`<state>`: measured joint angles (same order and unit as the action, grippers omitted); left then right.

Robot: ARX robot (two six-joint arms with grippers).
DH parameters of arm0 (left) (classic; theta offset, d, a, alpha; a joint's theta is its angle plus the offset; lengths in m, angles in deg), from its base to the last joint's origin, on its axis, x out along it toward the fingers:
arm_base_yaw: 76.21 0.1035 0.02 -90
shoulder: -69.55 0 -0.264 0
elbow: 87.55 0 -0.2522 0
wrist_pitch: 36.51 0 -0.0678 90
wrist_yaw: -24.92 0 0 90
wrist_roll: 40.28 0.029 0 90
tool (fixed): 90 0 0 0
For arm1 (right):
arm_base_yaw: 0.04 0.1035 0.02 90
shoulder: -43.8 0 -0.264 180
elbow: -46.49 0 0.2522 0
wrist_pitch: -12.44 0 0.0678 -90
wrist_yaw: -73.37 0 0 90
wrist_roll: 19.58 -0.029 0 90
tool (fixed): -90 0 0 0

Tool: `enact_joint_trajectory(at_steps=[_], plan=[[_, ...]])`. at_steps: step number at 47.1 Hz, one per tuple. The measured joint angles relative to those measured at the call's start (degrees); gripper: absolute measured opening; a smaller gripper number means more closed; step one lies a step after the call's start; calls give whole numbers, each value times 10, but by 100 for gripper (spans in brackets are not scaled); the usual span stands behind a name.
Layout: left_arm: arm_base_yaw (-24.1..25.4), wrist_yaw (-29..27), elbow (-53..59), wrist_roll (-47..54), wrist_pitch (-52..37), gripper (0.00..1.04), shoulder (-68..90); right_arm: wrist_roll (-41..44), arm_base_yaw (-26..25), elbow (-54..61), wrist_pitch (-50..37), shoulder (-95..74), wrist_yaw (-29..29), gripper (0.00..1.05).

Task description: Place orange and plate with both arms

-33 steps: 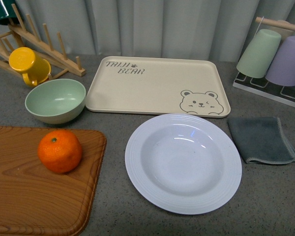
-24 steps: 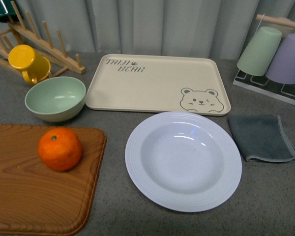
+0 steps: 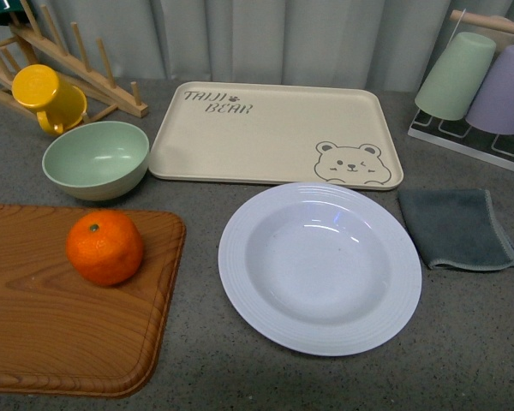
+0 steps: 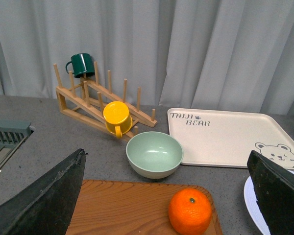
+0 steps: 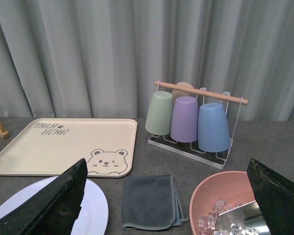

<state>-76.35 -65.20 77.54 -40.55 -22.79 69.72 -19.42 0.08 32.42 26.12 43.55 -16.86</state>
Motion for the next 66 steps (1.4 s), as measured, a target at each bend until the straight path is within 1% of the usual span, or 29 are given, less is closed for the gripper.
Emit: enact_joint_trajectory(at_steps=[66], plan=[[0, 0, 0, 0, 0, 98, 0, 0, 0, 0, 0, 0, 0, 96]])
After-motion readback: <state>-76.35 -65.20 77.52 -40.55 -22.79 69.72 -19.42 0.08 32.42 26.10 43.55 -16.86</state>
